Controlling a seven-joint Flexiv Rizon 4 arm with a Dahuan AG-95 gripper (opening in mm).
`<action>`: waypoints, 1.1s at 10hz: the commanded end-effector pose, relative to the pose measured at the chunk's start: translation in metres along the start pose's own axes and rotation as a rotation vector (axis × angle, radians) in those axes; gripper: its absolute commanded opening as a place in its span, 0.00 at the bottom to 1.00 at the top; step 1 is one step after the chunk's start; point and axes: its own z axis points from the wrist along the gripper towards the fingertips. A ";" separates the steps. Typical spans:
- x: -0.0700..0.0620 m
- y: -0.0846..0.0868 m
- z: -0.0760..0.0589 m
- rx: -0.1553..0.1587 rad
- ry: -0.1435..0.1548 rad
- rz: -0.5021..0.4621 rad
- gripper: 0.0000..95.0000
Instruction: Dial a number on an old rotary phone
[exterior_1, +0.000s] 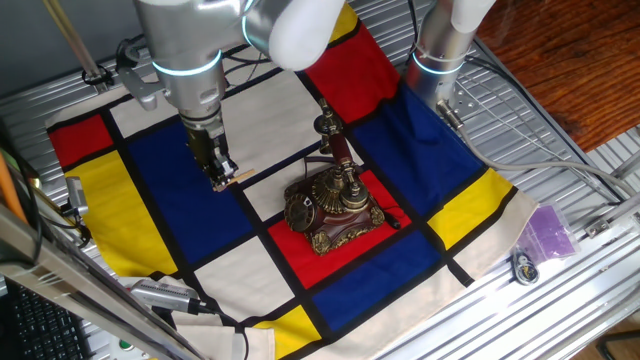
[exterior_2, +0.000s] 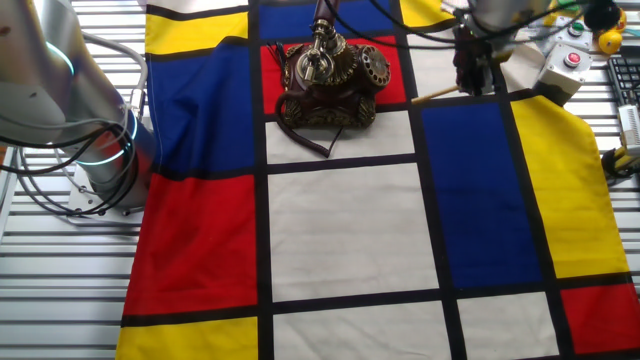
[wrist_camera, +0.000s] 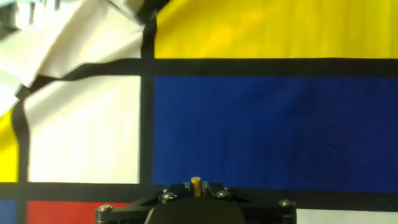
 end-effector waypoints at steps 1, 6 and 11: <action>-0.002 0.001 0.000 -0.022 0.005 -0.003 0.00; -0.001 0.003 -0.001 -0.017 0.012 0.044 0.00; 0.033 0.049 -0.013 -0.010 -0.012 0.116 0.00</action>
